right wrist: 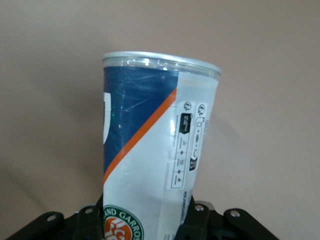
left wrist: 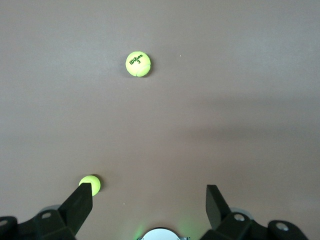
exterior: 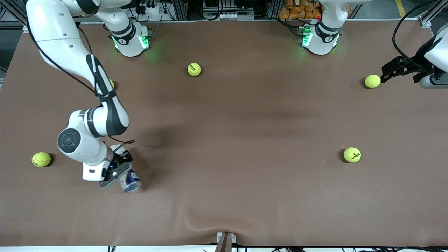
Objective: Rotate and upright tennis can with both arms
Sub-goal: 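Lift and carry the can to mid-table with the right gripper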
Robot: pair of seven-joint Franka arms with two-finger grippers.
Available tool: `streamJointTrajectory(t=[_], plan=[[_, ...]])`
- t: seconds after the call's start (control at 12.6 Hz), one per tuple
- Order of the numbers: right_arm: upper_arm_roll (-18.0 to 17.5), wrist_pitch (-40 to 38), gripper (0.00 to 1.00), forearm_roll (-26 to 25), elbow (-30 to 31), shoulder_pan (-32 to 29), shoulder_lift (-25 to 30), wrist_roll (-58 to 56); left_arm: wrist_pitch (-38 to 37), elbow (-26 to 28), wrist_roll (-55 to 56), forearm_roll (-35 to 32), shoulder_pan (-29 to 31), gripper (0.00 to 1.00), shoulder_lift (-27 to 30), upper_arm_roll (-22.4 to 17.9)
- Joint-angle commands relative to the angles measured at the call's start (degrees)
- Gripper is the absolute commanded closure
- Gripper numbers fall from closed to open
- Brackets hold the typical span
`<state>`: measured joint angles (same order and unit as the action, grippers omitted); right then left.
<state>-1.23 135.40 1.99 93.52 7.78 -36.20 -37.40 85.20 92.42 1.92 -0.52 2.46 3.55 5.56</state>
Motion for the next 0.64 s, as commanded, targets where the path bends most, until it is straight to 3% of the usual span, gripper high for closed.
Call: streamJointTrajectory(t=[0.0,0.08,0.4,0.56], plan=[[-6.65,-0.49,0.45,0.64,0.61,0.65,1.31,-2.86,0.75,-0.84,-1.04,0.96,-0.09,0.00,-1.26,0.16],[-8.68,-0.49,0.45,0.21,0.53,2.58,1.49,-2.51,0.85,-0.84,-0.96,0.96,-0.09,0.00,-1.44,0.16],[-9.05,-0.40,0.40,-0.06,-0.09,11.27,1.49,-4.25,1.46,-0.84,-0.96,1.05,-0.27,0.00,-2.32,0.16],[-9.05,0.22,0.28,-0.76,-2.10,15.76,1.05,-6.80,1.72,-0.84,-1.04,0.96,-0.35,0.00,-2.93,0.16]])
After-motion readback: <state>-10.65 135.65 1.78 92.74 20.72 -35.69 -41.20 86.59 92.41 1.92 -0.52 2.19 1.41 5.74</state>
